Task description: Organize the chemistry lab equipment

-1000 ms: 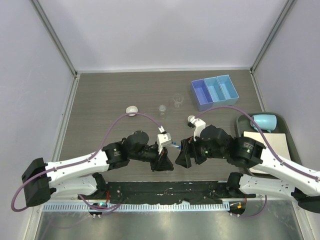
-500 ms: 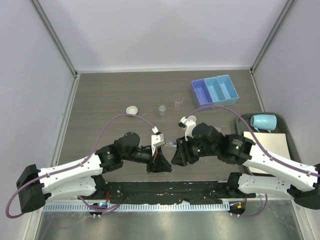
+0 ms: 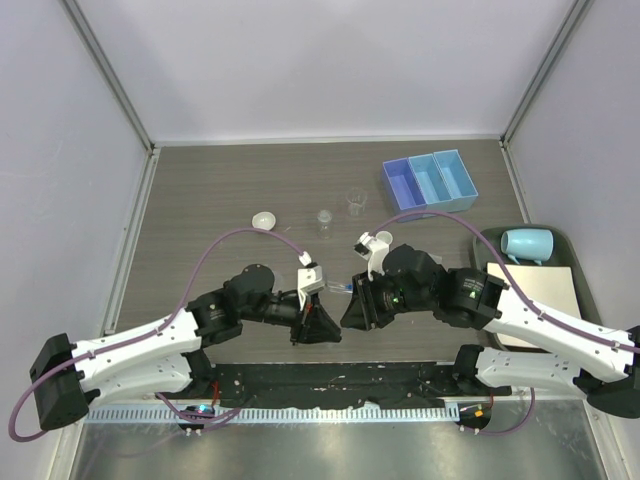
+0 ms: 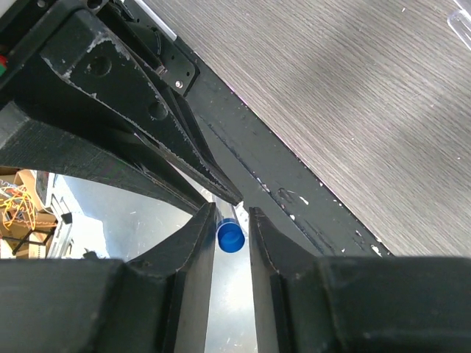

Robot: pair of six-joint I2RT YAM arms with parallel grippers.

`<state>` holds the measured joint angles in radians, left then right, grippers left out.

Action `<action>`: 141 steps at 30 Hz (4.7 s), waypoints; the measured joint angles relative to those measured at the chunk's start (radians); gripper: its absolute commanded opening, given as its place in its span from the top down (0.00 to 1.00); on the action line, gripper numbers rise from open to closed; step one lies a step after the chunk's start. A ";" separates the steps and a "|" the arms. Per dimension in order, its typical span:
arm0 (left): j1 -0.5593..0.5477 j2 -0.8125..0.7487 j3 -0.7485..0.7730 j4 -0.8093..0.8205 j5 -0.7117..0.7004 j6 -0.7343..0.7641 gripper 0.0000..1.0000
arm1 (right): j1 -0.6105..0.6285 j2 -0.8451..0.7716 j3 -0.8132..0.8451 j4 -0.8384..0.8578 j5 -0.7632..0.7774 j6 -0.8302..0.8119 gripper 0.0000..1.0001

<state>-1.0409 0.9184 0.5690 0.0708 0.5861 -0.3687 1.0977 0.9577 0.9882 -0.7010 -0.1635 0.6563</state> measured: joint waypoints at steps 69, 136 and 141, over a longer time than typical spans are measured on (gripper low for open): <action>0.029 -0.195 0.193 -0.630 -0.670 -0.227 0.00 | -0.686 0.334 0.042 0.029 0.562 -0.121 0.99; 0.029 0.330 0.306 -0.554 -0.787 -0.051 0.00 | -0.601 0.180 0.084 -0.055 0.512 -0.187 0.41; 0.028 0.445 0.364 -0.497 -0.813 0.112 0.00 | -0.453 0.152 0.103 -0.105 0.512 -0.179 0.41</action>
<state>-1.0126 1.3632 0.9333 -0.4259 -0.2272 -0.2569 0.6445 1.1095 1.0916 -0.8062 0.3485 0.4770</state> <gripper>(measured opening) 0.996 0.588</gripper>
